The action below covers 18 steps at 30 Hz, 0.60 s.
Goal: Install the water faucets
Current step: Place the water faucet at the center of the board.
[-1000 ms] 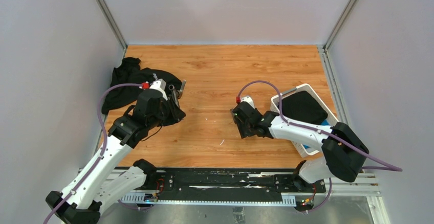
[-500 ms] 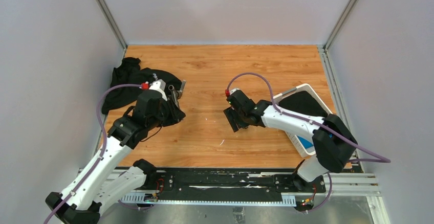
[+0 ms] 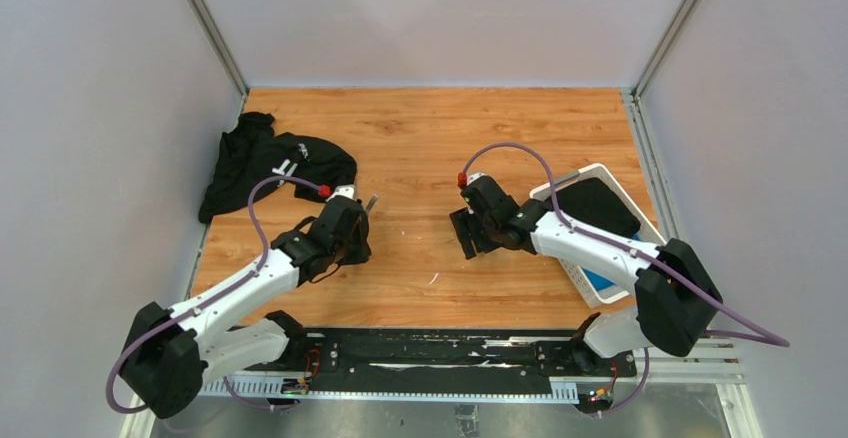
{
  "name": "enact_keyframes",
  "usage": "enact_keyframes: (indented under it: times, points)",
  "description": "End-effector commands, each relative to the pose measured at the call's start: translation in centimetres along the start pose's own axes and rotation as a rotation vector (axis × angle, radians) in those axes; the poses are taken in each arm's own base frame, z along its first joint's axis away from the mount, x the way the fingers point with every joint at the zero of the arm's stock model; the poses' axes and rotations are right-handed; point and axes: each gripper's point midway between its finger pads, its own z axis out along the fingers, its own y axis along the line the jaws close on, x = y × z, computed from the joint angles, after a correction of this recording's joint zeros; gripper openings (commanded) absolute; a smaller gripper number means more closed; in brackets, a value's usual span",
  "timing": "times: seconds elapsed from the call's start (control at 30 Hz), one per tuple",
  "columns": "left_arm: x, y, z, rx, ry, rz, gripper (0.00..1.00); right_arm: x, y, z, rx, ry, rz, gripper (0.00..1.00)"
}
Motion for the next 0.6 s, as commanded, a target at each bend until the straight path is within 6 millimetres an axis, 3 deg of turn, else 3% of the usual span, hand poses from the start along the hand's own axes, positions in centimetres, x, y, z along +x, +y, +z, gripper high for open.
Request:
enact_keyframes:
  times: [0.0,0.27,0.57]
  points:
    - [-3.0,-1.6,1.5,0.053,-0.158,0.014,0.0,1.6,-1.6,-0.5,0.055,0.024,0.053,0.69]
    - [-2.3,-1.5,3.9,0.063,-0.183,0.043,0.0,2.4,-1.7,-0.4,0.045,0.046,0.059,0.69]
    - [-1.8,-0.1,5.8,-0.044,-0.139,0.06,0.0,2.8,-1.8,-0.2,0.051,0.061,0.058,0.69]
